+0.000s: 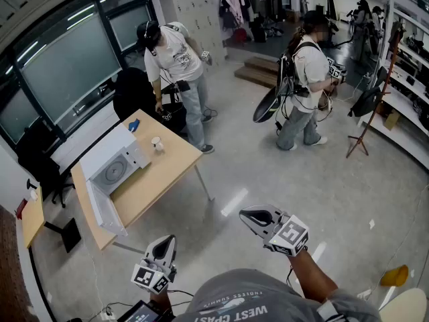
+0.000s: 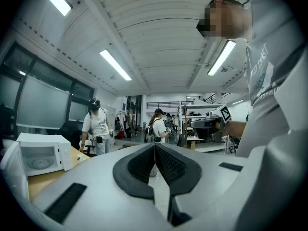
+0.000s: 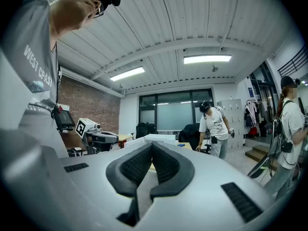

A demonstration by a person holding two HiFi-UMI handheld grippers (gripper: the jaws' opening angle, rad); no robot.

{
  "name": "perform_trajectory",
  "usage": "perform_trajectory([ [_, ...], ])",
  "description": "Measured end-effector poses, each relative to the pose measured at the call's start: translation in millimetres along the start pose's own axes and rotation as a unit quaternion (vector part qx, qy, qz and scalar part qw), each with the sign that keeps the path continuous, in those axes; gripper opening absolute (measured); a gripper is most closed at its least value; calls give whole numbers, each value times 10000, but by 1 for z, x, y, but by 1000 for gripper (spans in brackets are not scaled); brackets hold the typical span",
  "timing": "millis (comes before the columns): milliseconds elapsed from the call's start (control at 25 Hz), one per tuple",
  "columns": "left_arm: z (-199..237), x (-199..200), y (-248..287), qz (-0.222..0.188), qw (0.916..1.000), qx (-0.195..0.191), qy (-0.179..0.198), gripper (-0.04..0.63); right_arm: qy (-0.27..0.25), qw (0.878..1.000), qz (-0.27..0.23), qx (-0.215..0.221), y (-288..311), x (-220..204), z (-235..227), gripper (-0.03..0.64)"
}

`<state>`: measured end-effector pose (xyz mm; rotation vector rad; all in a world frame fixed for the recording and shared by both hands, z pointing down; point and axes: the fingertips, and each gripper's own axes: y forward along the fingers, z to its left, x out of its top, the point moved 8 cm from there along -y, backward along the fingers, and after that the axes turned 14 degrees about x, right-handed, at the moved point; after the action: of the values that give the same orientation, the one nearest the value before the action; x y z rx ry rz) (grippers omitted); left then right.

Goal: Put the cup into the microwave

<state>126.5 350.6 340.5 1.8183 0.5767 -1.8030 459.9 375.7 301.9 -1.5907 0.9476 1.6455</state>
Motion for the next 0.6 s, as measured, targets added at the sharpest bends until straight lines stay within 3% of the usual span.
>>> perform_trajectory([
  [600, 23, 6, -48, -136, 9998, 106, -20, 21, -35, 9999, 49, 162, 37, 9, 34, 18],
])
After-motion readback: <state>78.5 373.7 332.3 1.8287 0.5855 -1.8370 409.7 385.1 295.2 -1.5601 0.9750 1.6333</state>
